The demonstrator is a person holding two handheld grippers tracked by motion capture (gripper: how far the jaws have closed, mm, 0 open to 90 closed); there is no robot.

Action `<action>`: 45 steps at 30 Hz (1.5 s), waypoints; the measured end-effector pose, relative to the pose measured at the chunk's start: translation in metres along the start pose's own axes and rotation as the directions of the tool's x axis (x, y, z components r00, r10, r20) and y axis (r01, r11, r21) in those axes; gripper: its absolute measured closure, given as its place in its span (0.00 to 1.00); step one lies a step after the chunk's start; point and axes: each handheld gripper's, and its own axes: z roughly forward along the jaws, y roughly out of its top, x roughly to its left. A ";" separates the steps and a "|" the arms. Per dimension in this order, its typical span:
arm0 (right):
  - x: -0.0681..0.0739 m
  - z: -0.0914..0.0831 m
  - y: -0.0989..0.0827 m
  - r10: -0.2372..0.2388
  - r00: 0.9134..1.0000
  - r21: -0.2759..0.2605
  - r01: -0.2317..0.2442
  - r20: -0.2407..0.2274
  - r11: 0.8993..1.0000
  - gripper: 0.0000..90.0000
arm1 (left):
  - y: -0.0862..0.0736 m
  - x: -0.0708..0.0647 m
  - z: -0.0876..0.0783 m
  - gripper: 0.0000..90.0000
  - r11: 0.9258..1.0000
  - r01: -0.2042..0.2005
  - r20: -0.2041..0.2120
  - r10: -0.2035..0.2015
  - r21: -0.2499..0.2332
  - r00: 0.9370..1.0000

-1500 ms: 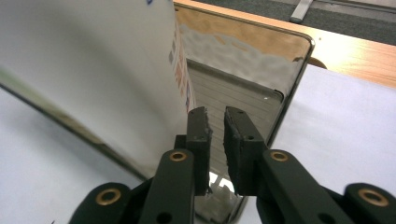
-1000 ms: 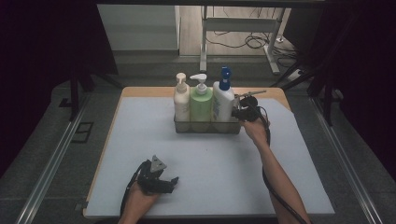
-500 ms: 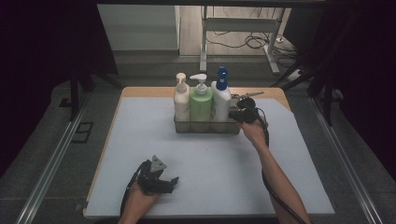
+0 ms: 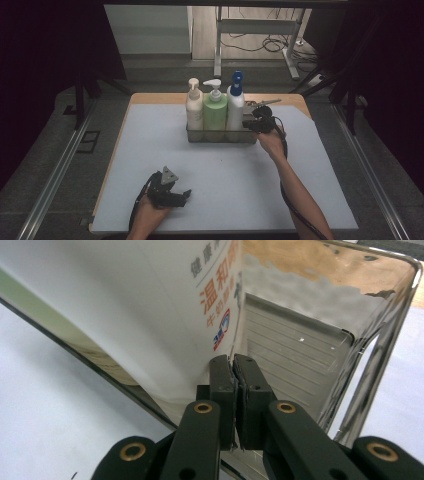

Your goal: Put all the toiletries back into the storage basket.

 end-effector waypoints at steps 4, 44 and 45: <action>0.002 0.000 0.000 -0.008 1.000 0.003 0.008 -0.001 1.000 0.97 | 0.000 0.000 0.000 0.13 1.000 0.000 0.000 0.000 0.000 1.000; 0.003 -0.034 -0.006 -0.045 0.999 -0.040 0.046 0.026 0.998 0.49 | 0.000 0.000 0.000 0.13 1.000 -0.001 0.000 0.001 0.000 1.000; 0.004 -0.035 -0.006 -0.051 0.998 -0.042 0.052 0.026 0.998 0.46 | 0.000 0.000 0.000 0.13 1.000 0.001 0.000 -0.001 -0.002 1.000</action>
